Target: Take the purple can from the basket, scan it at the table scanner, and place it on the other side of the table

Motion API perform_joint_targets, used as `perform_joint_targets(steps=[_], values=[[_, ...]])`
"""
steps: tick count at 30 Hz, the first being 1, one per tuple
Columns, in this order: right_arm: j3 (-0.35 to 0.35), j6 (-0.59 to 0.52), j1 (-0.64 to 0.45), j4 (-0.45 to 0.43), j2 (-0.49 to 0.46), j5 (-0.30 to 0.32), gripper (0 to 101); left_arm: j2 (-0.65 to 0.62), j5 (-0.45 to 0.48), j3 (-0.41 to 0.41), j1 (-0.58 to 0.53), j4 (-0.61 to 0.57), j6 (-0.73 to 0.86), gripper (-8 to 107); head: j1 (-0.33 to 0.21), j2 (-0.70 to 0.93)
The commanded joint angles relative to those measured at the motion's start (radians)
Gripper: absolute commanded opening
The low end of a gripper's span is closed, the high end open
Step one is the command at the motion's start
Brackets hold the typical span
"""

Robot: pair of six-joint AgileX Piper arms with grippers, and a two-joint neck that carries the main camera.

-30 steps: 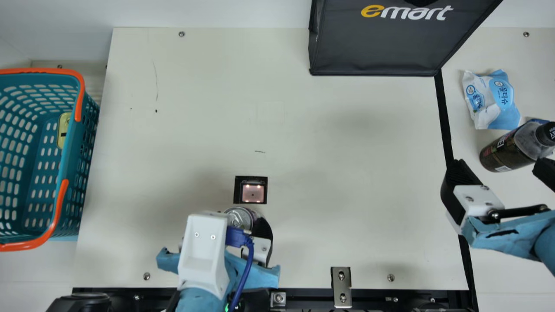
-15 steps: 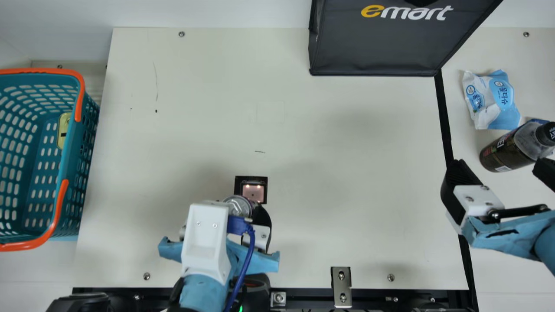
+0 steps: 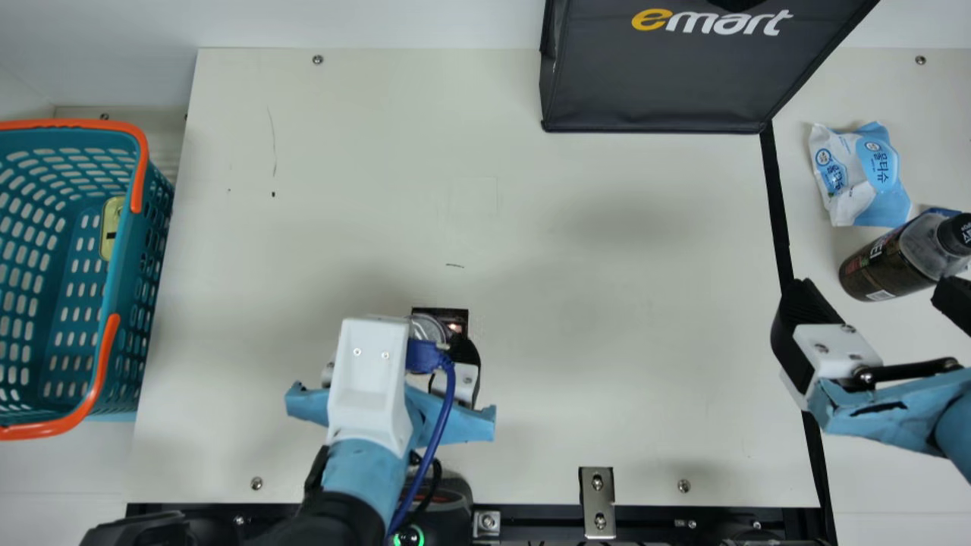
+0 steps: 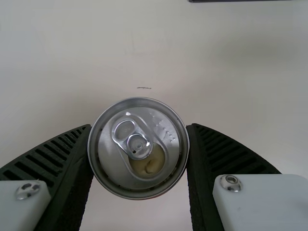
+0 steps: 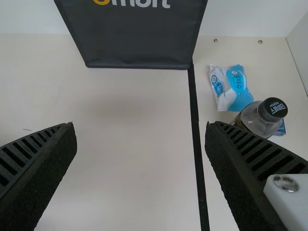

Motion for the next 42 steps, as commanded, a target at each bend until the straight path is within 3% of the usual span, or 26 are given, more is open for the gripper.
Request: perform_joint_targets(steps=[1, 18, 34, 42], values=[[0.000, 0.000, 0.000, 0.000, 0.000, 0.000, 95, 0.013, -0.017, -0.017, 0.032, -0.002, 0.025, -8, -0.024, 0.002], [0.000, 0.000, 0.000, 0.000, 0.000, 0.000, 95, 0.231, -0.117, -0.242, 0.191, -0.027, 0.156, -8, -0.024, 0.002], [0.000, 0.000, 0.000, 0.000, 0.000, -0.002, 95, 0.454, -0.073, -0.514, 0.225, -0.104, 0.226, -8, -0.024, 0.002], [0.000, 0.000, 0.000, 0.000, 0.000, -0.002, 95, 0.517, -0.035, -0.605, 0.236, -0.144, 0.247, -8, -0.024, 0.002]])
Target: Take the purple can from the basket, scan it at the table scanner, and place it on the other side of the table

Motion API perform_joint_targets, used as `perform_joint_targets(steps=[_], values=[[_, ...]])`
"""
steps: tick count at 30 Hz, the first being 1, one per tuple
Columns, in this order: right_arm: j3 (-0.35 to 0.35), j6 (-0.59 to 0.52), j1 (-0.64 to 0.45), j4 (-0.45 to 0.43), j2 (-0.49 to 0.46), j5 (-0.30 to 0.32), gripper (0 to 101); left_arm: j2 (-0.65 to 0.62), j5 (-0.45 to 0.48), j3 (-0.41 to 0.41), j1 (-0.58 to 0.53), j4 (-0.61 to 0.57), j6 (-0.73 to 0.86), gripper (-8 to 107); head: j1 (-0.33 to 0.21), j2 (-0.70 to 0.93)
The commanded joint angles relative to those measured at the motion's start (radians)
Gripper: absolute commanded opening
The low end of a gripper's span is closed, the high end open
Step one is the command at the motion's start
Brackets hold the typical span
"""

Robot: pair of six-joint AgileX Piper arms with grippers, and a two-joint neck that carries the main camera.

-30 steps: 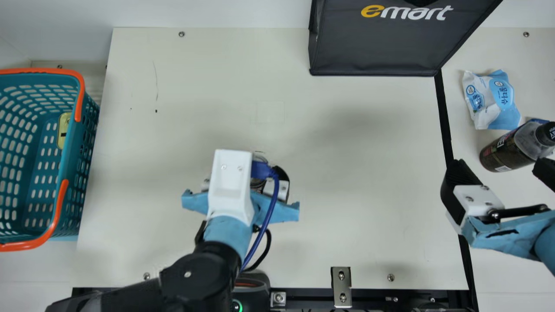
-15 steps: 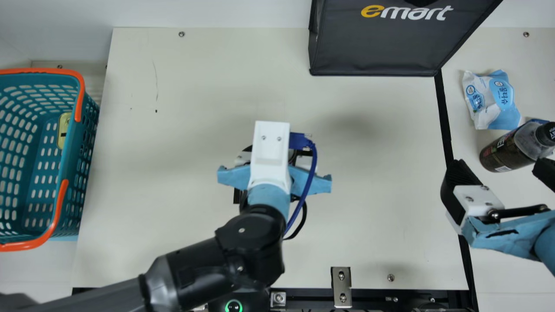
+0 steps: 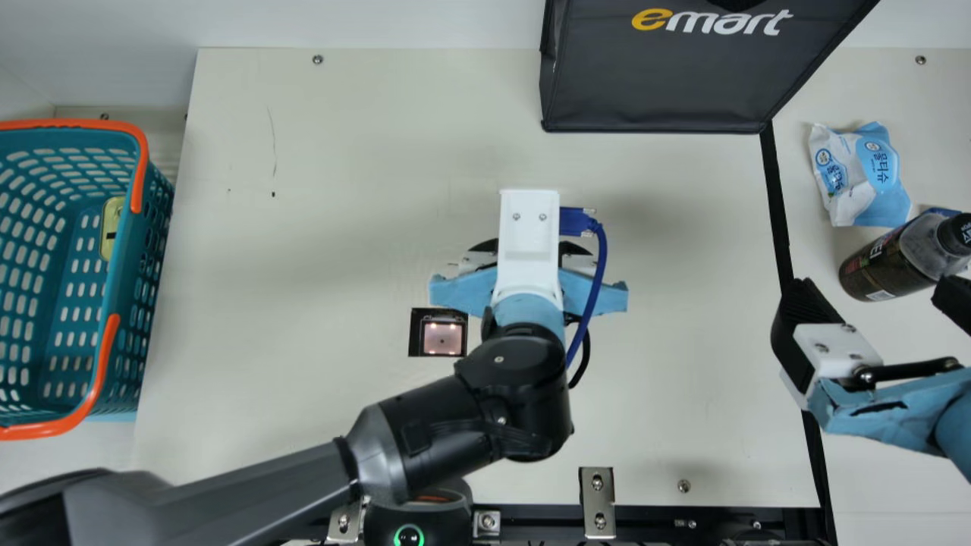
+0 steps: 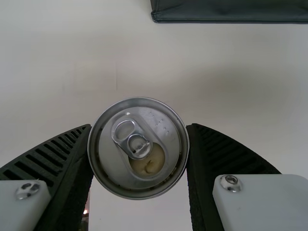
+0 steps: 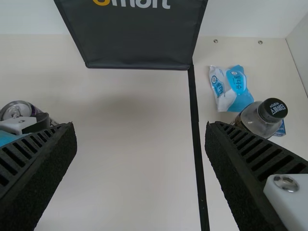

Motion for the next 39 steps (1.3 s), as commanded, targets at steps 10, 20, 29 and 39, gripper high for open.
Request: perform_joint_targets(steps=[10, 20, 29, 39], values=[[0.000, 0.000, 0.000, 0.000, 0.000, 0.000, 95, 0.034, 0.016, -0.042, 0.022, -0.032, 0.018, 22, -0.026, 0.002], [0.000, 0.000, 0.000, 0.000, 0.000, 0.000, 95, 0.035, 0.009, -0.035, 0.039, -0.051, 0.029, 55, -0.026, 0.002], [0.000, 0.000, 0.000, 0.000, 0.000, 0.000, 95, 0.021, -0.023, -0.021, 0.055, -0.064, 0.035, 85, -0.026, 0.002], [0.000, 0.000, 0.000, 0.000, 0.000, 0.000, 95, -0.024, -0.102, 0.010, 0.081, -0.114, 0.066, 90, -0.026, 0.002]])
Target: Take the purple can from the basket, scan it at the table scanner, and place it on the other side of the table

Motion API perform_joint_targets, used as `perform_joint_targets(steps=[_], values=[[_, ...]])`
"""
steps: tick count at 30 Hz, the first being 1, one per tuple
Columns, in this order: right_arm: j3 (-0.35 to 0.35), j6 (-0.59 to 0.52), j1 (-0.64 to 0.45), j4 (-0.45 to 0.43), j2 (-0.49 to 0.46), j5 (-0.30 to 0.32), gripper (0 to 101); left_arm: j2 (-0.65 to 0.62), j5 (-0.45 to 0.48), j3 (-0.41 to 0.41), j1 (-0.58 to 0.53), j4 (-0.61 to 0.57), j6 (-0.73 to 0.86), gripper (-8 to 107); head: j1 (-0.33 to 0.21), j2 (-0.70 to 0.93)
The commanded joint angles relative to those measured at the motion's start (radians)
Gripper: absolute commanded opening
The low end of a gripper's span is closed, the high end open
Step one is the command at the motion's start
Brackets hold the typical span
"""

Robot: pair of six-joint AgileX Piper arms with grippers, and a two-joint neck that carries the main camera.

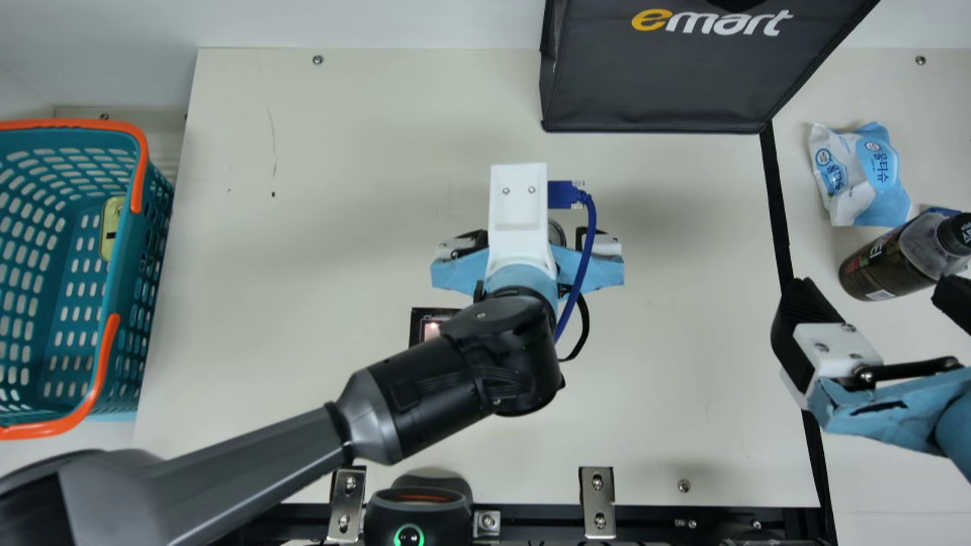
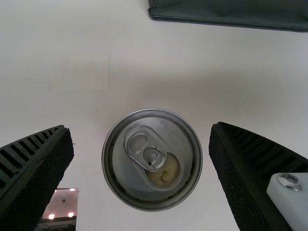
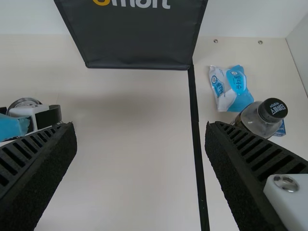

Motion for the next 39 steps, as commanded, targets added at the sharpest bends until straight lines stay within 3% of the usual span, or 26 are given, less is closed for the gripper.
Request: perform_joint_targets(steps=[1, 11, 17, 21, 28, 34, 39], values=[[0.000, 0.000, 0.000, 0.000, 0.000, 0.000, 95, -0.019, -0.032, 0.013, 0.006, -0.020, 0.015, 90, -0.026, 0.002], [0.000, 0.000, 0.000, 0.000, 0.000, 0.000, 95, -0.207, -0.293, 0.201, 0.121, -0.244, 0.223, 90, -0.026, 0.002], [0.000, 0.000, 0.000, 0.000, 0.000, 0.000, 95, -0.350, -0.448, 0.356, 0.220, -0.524, 0.514, 90, -0.026, 0.002], [0.000, 0.000, 0.000, 0.000, 0.000, 0.000, 95, -0.445, -0.498, 0.444, 0.267, -0.749, 0.746, 90, -0.026, 0.002], [0.000, 0.000, 0.000, 0.000, 0.000, 0.000, 95, -0.624, -0.438, 0.542, 0.379, -1.098, 1.145, 90, -0.026, 0.002], [0.000, 0.000, 0.000, 0.000, 0.000, -0.001, 95, -0.759, -0.281, 0.598, 0.591, -1.315, 1.468, 90, -0.026, 0.002], [0.000, 0.000, 0.000, 0.000, 0.000, -0.001, 95, -0.832, -0.130, 0.634, 0.811, -1.417, 1.702, 90, -0.026, 0.002]])
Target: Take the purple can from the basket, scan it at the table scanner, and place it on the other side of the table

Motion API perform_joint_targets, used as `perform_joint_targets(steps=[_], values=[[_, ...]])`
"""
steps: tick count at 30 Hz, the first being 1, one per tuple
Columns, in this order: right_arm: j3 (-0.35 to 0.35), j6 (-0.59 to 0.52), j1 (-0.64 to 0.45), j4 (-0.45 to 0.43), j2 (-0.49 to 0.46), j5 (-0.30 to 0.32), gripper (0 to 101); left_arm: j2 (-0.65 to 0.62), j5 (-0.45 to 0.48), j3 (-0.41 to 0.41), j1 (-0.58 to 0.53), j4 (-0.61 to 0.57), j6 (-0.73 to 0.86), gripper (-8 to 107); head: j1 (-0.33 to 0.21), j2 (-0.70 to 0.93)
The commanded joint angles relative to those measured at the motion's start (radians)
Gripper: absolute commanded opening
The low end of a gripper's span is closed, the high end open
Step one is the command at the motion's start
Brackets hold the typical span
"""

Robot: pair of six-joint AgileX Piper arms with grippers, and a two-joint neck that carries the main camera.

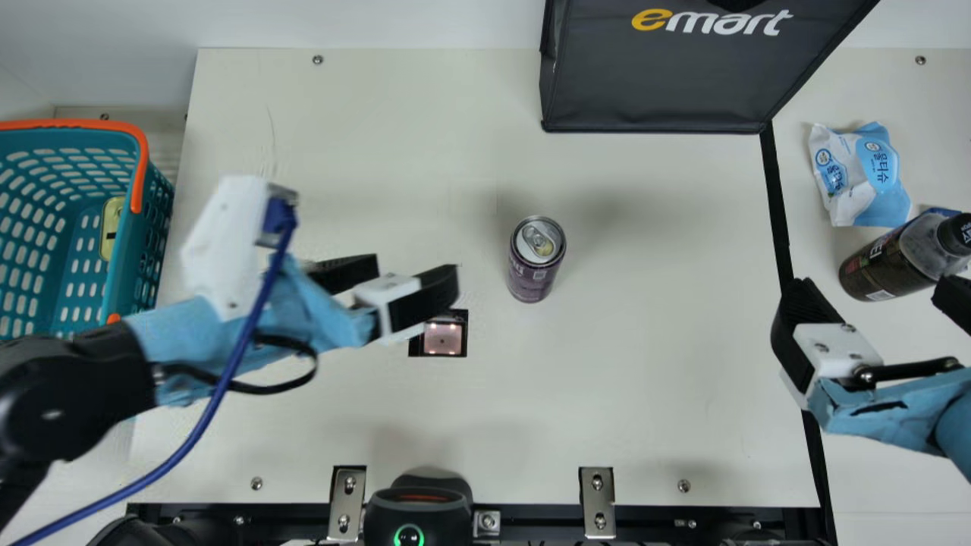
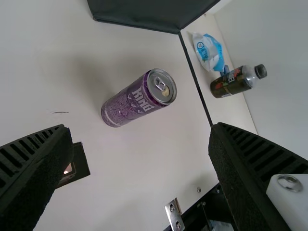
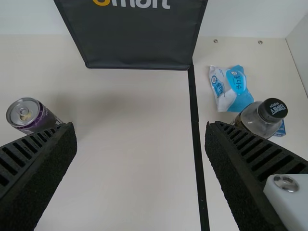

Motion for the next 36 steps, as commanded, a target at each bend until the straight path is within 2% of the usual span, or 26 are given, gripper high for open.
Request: perform_joint_targets(steps=[1, 5, 9, 13, 18, 28, 32, 36], values=[[0.000, 0.000, 0.000, 0.000, 0.000, 0.000, 95, -0.033, 0.115, 0.010, 0.188, -0.099, 0.281, 90, -0.024, 0.002], [0.000, 0.000, 0.000, 0.000, 0.000, 0.000, 95, -0.064, 0.211, 0.020, 0.363, -0.096, 0.418, 90, -0.024, 0.002], [0.000, 0.000, 0.000, 0.000, 0.000, 0.000, 95, -0.097, 0.239, 0.011, 0.493, -0.041, 0.524, 90, -0.024, 0.002], [0.000, 0.000, 0.000, 0.000, 0.000, 0.000, 95, -0.150, 0.207, 0.002, 0.561, 0.027, 0.585, 90, -0.024, 0.002], [0.000, 0.000, 0.000, 0.000, 0.000, 0.000, 95, -0.226, 0.124, -0.003, 0.593, 0.119, 0.598, 90, -0.024, 0.002], [0.000, 0.000, 0.000, 0.000, 0.000, 0.000, 95, -0.335, -0.016, -0.018, 0.614, 0.373, 0.410, 90, -0.024, 0.002], [0.000, 0.000, 0.000, 0.000, 0.000, 0.000, 95, -0.347, -0.013, -0.033, 0.634, 0.478, 0.307, 90, -0.024, 0.002], [0.000, 0.000, 0.000, 0.000, 0.000, 0.000, 95, -0.335, 0.065, -0.074, 0.635, 0.557, 0.173, 90, -0.024, 0.002]])
